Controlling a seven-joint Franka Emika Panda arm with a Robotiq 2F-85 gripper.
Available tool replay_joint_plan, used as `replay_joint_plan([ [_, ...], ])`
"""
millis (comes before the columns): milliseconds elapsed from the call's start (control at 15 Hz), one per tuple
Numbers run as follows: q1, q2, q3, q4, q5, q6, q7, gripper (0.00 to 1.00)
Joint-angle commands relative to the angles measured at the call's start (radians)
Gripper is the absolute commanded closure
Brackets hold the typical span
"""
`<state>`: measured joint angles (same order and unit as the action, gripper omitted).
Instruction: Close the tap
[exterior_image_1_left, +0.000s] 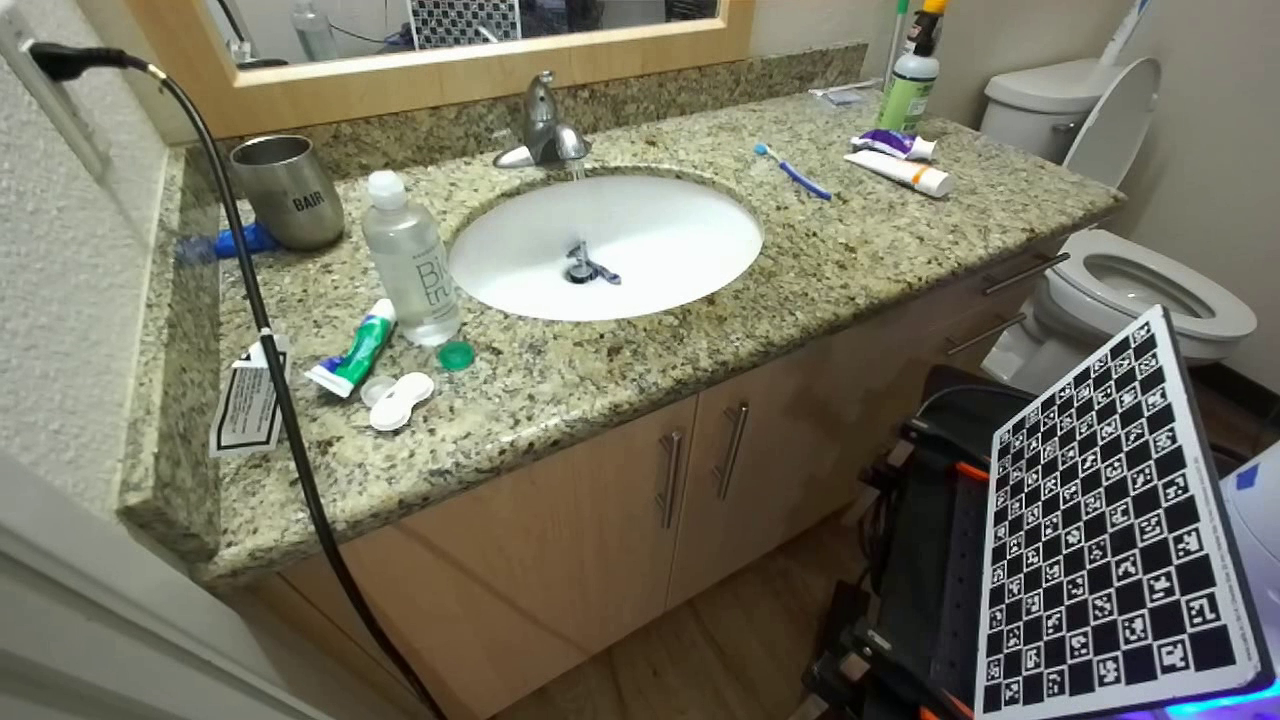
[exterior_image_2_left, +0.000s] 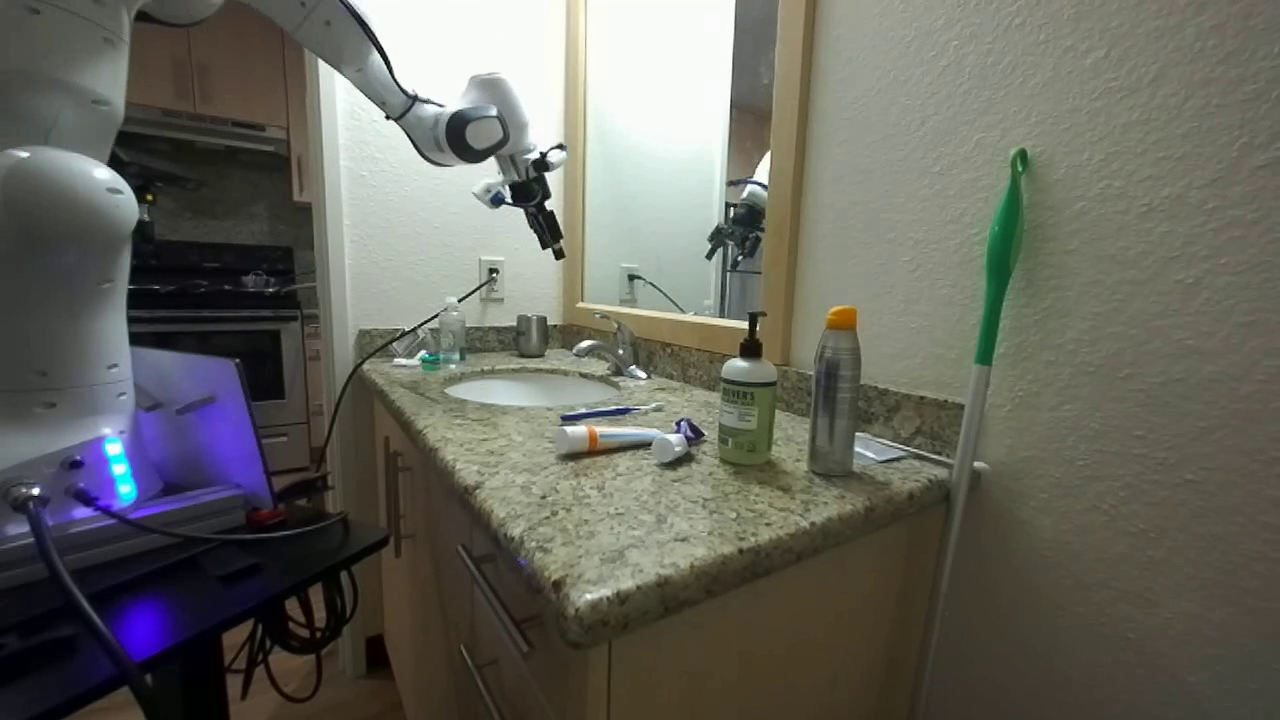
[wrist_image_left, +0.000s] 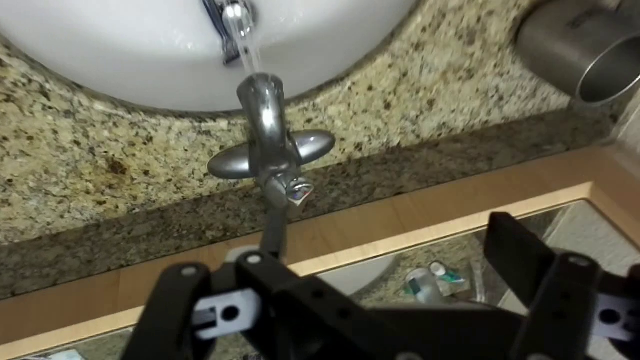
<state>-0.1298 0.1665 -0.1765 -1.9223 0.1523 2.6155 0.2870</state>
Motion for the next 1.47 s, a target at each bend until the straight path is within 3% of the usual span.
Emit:
replay_joint_plan([
  [0,-0.028,0.206,-0.035,0.139,0.018,0.172,0.104,0.00],
  [67,-0.018,0.113,-0.016,0.061,0.017,0.114,0.046,0.00],
  [267,-0.021,0.158,-0.023,0.082,0.016,0.135,0.054,0.00],
  [400,0.024,0.209,-0.089,0.120,-0.087,0.170,0.162,0.00],
  [600,0.074,0.312,-0.203,0.197,-0.230,0.134,0.376,0.00],
  [667,0.041,0.227,-0.141,0.124,-0.168,0.139,0.277,0.00],
  [933,0.049,0.252,-0.153,0.138,-0.176,0.141,0.297,0.00],
  [1200,0.074,0.323,-0.187,0.222,-0.211,-0.012,0.398,0.00],
  [1267,0.047,0.274,-0.154,0.166,-0.189,0.046,0.345,0.00],
  [1400,0.052,0.299,-0.161,0.188,-0.196,0.018,0.372,0.00],
])
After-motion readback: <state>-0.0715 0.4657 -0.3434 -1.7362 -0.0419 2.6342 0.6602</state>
